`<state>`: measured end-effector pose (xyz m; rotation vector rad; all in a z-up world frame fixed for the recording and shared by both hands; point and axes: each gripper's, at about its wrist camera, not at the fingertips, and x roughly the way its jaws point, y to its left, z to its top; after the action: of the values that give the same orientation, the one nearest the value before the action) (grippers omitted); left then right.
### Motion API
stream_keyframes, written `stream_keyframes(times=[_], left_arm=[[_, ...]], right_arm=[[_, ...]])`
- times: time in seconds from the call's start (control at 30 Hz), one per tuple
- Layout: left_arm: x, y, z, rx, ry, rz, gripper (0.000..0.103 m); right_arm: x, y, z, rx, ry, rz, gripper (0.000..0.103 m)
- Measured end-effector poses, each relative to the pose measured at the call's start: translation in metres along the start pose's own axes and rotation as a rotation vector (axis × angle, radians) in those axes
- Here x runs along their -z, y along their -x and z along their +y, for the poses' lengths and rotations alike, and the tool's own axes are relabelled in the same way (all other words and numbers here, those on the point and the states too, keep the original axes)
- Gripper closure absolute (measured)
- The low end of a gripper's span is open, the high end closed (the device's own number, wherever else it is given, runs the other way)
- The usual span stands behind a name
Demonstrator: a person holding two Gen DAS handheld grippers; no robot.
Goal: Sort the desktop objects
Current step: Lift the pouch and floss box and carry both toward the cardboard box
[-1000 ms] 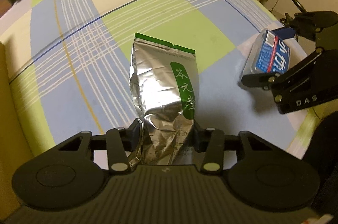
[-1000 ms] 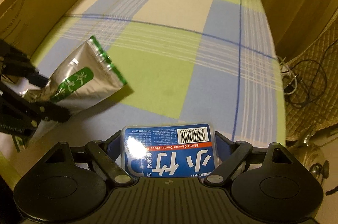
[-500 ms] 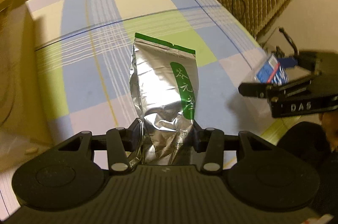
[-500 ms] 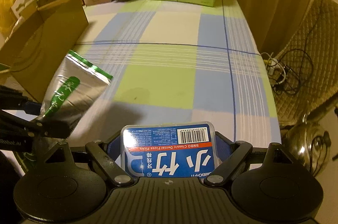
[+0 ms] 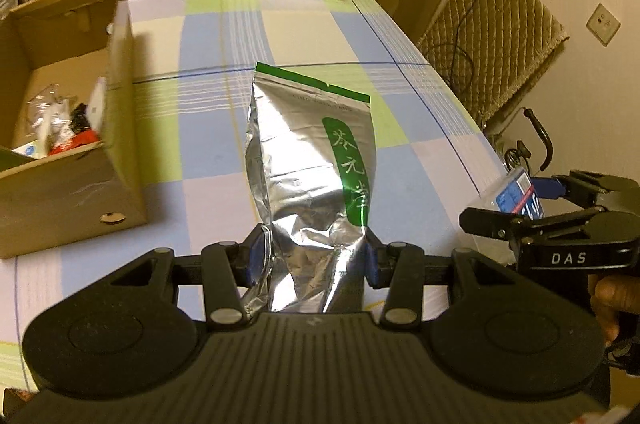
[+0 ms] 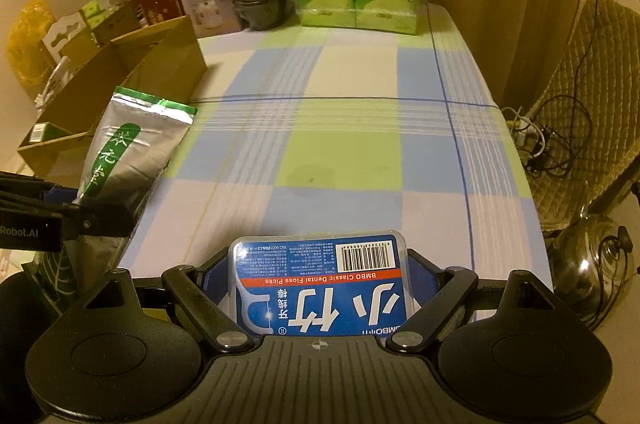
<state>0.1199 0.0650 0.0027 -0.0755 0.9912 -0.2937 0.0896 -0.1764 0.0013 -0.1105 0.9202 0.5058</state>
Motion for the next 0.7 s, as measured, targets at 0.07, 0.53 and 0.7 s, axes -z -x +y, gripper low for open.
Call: stream_keyframes(times=[0.07,0.53,0.7], left_arm=[[0.003,0.006,0.003,-0.001,0.011,-0.012,0.062],[0.021,0.038,0.021,-0.022,0.060,-0.055,0.062],[0.025,0.048,0.032,-0.036,0.077,-0.065,0.062]], right_arm=[[0.000,0.002,0.005,-0.008,0.006,-0.006,0.019],[-0.005,0.003,0.038,-0.055,0.061,-0.021,0.019],[-0.009,0.000,0.053,-0.076,0.083,-0.028,0.019]])
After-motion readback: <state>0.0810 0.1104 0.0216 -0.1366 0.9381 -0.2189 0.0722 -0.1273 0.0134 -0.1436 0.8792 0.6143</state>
